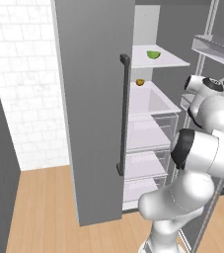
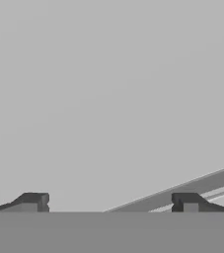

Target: Grab a lemon wedge from the fridge and one ice cube from the ice bowl, and put them in the glass of lemonade.

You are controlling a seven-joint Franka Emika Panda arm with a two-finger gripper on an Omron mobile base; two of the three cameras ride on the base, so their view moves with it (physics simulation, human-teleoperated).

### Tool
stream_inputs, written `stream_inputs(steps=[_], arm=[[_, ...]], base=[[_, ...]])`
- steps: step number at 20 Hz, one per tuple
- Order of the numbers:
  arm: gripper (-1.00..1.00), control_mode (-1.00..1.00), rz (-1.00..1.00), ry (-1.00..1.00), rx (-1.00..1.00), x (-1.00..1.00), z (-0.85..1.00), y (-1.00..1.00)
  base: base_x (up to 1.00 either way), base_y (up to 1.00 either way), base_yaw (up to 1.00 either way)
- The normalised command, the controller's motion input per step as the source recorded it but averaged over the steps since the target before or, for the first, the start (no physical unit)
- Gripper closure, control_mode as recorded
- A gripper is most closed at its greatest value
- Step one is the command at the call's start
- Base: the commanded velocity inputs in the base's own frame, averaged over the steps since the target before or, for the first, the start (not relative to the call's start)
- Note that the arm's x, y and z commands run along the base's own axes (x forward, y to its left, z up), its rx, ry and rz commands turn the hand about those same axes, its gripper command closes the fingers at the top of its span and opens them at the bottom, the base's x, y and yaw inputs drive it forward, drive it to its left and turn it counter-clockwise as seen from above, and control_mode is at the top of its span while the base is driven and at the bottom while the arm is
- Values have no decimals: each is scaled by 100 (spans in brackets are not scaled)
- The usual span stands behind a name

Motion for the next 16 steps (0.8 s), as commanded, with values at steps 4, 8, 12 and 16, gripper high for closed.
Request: stream_inputs(steps=[4, 8, 12, 16], arm=[[-100, -100, 3, 0, 0, -2, 8, 4], [-100, -100, 8, -2, 0, -34, 26, 46], [-100, -100, 7, -6, 0, -49, 27, 65], [-100, -100, 4, -8, 0, -50, 26, 72]], base=[[0, 0, 0], [0, 0, 0], [0, 0, 0], [0, 0, 0]])
